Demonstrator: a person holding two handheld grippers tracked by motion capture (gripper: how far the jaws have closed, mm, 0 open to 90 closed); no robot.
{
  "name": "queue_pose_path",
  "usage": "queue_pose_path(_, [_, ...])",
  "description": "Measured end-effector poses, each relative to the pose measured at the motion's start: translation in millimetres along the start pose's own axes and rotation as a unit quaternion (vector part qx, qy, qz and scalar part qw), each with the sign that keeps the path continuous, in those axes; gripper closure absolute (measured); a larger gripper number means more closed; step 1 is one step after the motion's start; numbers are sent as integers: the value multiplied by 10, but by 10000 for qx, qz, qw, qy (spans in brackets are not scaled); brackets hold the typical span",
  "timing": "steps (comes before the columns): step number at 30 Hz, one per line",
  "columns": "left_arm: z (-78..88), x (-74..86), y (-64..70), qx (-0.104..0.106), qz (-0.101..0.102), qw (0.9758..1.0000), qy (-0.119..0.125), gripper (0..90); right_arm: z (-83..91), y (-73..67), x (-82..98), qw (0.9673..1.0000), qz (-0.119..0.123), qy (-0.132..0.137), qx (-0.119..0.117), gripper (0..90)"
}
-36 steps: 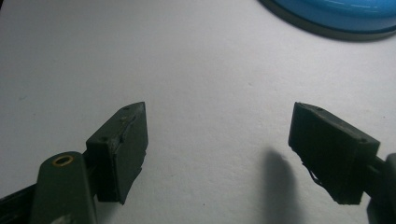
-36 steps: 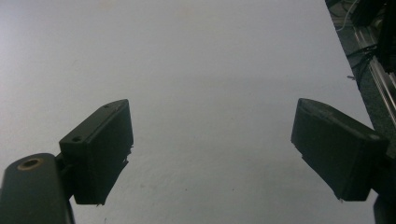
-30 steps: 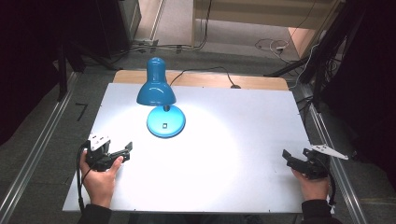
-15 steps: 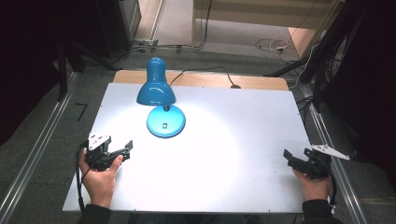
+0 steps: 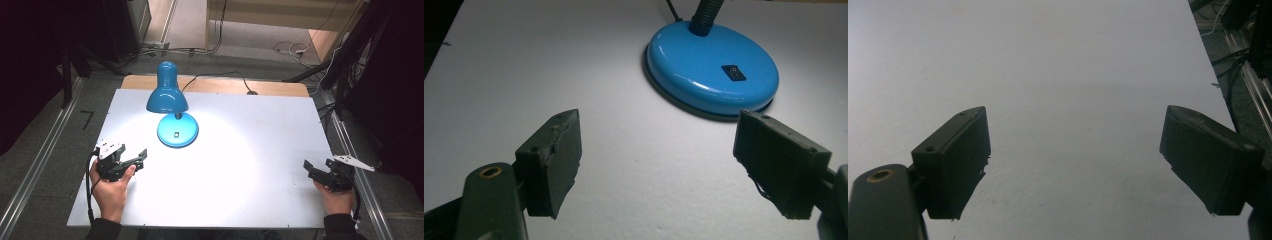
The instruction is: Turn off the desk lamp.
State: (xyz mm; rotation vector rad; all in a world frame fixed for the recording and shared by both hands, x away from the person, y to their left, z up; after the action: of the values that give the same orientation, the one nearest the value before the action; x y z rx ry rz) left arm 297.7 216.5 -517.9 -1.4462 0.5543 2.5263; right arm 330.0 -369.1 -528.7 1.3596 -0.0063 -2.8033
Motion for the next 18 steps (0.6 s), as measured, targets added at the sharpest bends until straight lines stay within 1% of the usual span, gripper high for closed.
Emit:
queue_pose_path(9, [-68,-23,36,6,-31,10000,6,211,0,0,1,10000,2,-1,1,115])
queue_pose_path(11, [-87,-21,42,-11,-53,10000,-12,195,-2,5,1,10000,1,-4,1,114])
queue_pose_path(18, [-133,-53,93,106,-57,9999,63,209,-1,5,0,10000,1,1,1,114])
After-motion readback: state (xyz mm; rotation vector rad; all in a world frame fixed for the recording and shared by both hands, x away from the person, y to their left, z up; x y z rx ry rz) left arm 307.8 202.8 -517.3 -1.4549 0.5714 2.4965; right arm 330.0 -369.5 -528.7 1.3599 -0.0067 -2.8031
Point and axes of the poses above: each handheld gripper's, and its own axes: z roughly backward along the jaws, x roughly out of its underside, y roughly to its right, the point moved 6 cm from there along -z, roughly forward along the jaws, and after that the axes turned 11 degrees about x, right-handed, at the moved point
